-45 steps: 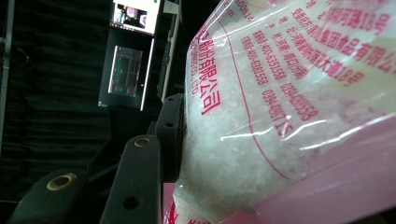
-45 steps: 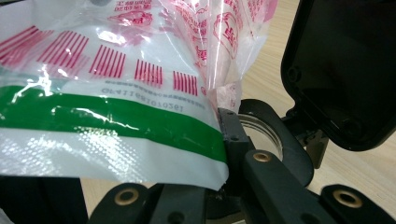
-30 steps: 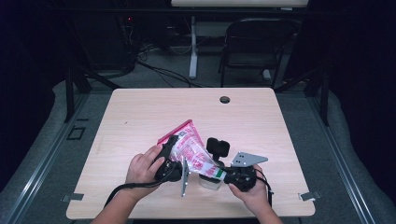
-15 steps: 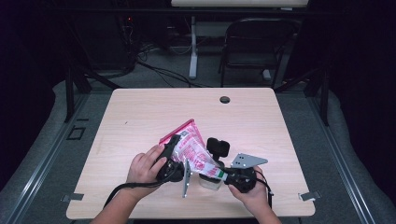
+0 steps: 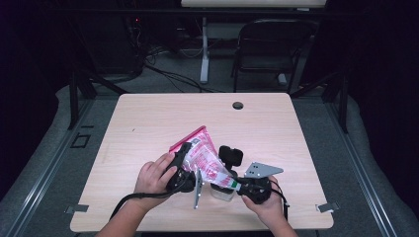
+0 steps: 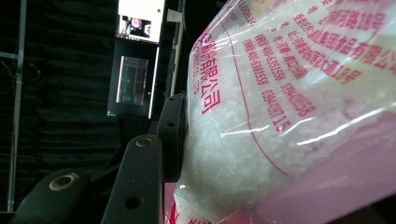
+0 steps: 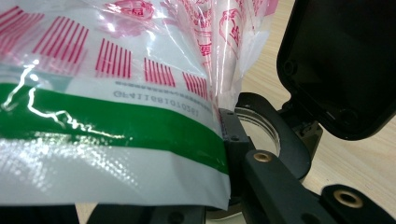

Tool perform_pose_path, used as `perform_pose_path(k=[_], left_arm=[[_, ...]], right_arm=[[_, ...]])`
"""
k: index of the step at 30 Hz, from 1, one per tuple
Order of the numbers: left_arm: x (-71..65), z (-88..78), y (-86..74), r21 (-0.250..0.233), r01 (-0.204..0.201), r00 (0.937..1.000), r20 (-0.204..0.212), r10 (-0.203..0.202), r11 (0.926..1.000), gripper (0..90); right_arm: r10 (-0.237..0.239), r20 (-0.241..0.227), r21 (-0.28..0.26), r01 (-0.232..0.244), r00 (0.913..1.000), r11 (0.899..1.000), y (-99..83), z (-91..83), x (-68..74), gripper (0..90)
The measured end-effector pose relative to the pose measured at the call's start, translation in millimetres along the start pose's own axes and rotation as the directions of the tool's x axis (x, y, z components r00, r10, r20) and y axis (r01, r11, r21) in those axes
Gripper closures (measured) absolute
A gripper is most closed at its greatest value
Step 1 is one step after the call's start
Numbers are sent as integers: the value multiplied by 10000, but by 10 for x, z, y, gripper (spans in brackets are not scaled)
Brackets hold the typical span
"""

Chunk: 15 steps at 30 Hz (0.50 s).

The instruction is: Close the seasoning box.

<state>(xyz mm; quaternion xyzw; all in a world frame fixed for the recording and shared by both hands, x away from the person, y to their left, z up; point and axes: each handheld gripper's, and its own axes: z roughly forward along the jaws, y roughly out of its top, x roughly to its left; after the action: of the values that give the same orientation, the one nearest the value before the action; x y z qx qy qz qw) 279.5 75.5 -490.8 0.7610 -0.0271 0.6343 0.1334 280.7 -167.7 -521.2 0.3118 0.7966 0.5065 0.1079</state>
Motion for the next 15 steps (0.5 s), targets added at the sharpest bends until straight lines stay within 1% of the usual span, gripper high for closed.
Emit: perform_pose_path(k=[5, 6, 15], left_arm=[[-5, 5, 2, -19, -25, 10000, -11, 25, 10000, 641], [-8, 10, 0, -82, -29, 10000, -55, 29, 10000, 641], [-10, 2, 0, 13, -144, 9999, -26, 144, 9999, 642]], right_arm=[[21, 6, 2, -21, 10000, 10000, -2, 3, -3, 891], [17, 8, 15, -17, 10000, 10000, -2, 3, -4, 891], [18, 33, -1, -18, 10000, 10000, -3, 2, -3, 891]])
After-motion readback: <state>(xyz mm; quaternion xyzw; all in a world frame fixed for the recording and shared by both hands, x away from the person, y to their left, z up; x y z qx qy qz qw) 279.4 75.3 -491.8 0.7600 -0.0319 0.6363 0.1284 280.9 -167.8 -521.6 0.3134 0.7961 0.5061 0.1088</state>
